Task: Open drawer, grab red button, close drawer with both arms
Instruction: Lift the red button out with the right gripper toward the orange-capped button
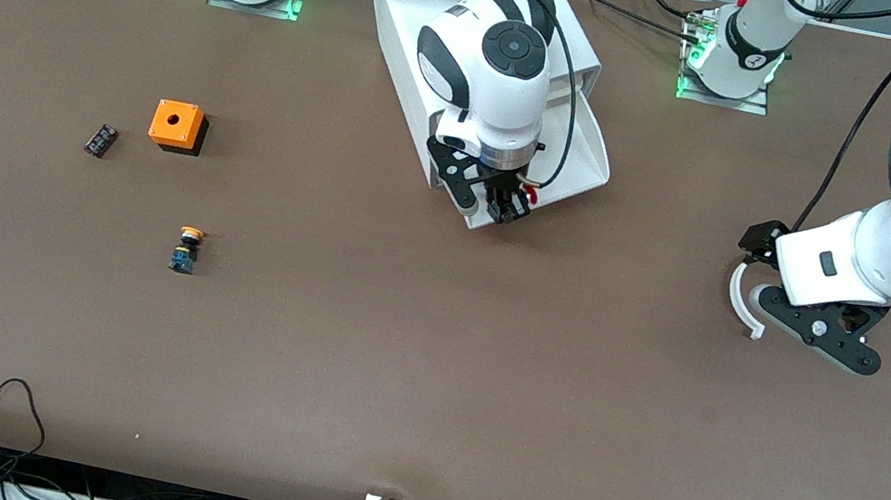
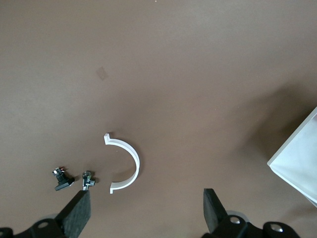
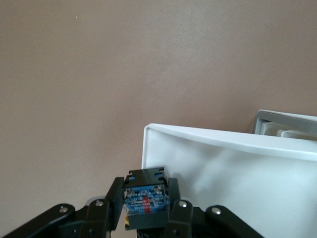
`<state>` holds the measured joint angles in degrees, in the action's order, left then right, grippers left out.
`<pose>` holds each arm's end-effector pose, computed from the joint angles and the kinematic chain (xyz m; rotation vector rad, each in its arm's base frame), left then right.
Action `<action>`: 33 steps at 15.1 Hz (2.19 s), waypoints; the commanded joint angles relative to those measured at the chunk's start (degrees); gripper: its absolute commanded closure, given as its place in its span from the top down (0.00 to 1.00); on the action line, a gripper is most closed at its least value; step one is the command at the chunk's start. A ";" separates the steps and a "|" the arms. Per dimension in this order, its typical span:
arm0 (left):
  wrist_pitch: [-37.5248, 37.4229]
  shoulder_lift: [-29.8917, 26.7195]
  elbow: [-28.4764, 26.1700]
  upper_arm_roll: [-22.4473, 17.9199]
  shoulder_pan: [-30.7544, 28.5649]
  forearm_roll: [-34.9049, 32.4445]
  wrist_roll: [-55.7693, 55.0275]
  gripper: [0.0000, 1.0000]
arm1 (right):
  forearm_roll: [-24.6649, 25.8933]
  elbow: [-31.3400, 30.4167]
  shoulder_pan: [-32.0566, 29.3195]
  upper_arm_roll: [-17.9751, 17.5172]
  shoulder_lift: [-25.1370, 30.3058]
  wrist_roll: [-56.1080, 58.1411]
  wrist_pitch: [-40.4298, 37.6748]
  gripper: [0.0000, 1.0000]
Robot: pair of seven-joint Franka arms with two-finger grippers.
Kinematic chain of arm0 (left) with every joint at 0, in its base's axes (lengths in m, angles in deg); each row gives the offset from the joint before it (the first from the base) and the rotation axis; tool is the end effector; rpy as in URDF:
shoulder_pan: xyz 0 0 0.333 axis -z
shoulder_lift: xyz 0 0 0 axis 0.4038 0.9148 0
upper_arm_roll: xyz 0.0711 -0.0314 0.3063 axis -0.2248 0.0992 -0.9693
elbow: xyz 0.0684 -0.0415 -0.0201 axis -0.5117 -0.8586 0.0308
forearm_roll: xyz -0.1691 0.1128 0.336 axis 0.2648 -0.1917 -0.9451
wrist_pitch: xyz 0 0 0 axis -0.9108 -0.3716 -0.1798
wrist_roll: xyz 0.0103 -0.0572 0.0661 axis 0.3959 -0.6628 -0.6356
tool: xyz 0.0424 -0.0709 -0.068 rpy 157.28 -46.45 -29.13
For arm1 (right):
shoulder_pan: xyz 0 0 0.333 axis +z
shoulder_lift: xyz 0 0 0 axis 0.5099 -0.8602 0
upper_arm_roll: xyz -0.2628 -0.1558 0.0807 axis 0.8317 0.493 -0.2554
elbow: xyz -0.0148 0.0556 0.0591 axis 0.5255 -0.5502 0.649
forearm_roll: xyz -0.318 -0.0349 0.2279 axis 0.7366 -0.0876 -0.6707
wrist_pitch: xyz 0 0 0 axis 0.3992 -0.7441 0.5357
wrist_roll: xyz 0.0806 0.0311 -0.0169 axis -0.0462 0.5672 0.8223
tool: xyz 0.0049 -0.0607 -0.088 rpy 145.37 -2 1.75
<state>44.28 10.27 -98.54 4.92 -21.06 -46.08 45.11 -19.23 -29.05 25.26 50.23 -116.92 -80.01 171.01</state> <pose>0.6415 -0.1219 0.5508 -3.0091 0.6666 0.3093 0.4850 0.5836 0.3489 -2.6726 1.3912 -0.0832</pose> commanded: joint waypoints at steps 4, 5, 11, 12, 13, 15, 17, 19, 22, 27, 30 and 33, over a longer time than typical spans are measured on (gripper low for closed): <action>-1.02 0.11 0.83 0.10 -0.56 4.31 -12.87 1.00 | 0.82 -1.43 0.42 0.55 4.35 0.95 0.15 0.00; -1.02 -0.24 0.47 0.10 -0.56 5.10 -13.93 1.00 | 0.56 -1.43 0.34 0.63 5.32 2.43 -0.37 0.00; -0.32 -2.52 -3.74 0.45 -0.47 5.29 -23.94 1.00 | -1.19 -1.34 -5.37 0.81 9.28 20.25 -6.26 0.00; 0.64 -2.70 -4.45 0.54 -0.47 5.20 -27.27 1.00 | -1.81 -1.34 -7.03 0.81 9.54 24.20 -7.14 0.00; 2.05 -2.79 -5.41 0.71 -0.38 5.29 -29.22 1.00 | -2.25 -1.43 -8.79 0.81 9.98 28.77 -8.54 0.00; 7.30 -2.97 -8.04 0.80 0.49 5.38 -30.46 1.00 | -2.60 -1.69 -13.00 0.81 9.99 39.04 -12.05 0.00; 14.42 -2.88 -11.64 2.72 0.41 5.46 -33.17 1.00 | -2.60 -2.22 -16.35 0.99 9.99 47.85 -13.56 0.00; 19.79 -2.88 -15.95 4.83 0.50 5.29 -41.06 1.00 | -2.60 -3.01 -19.08 1.16 10.07 56.02 -13.83 0.00; 29.00 -2.88 -23.24 8.62 1.28 4.59 -52.58 1.00 | -2.34 -6.96 -20.06 4.40 10.07 70.60 -12.78 0.00; 42.30 -1.91 -32.56 8.62 6.55 -0.50 -64.36 1.00 | -2.34 -10.91 -23.21 5.82 9.20 85.30 -9.80 0.00; 43.88 -2.00 -36.26 8.80 9.19 -0.51 -67.11 1.00 | -2.52 -16.80 -25.93 5.82 8.67 88.66 -2.16 0.00; 46.70 -2.09 -39.51 8.89 12.09 -0.60 -73.61 1.00 | -2.52 -18.57 -27.87 5.82 7.00 91.21 1.46 0.00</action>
<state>88.92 9.73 -134.80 13.98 -10.96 -45.36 -24.09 -21.07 -45.76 -1.32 56.45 -109.94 8.97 170.05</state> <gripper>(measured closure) 0.000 0.604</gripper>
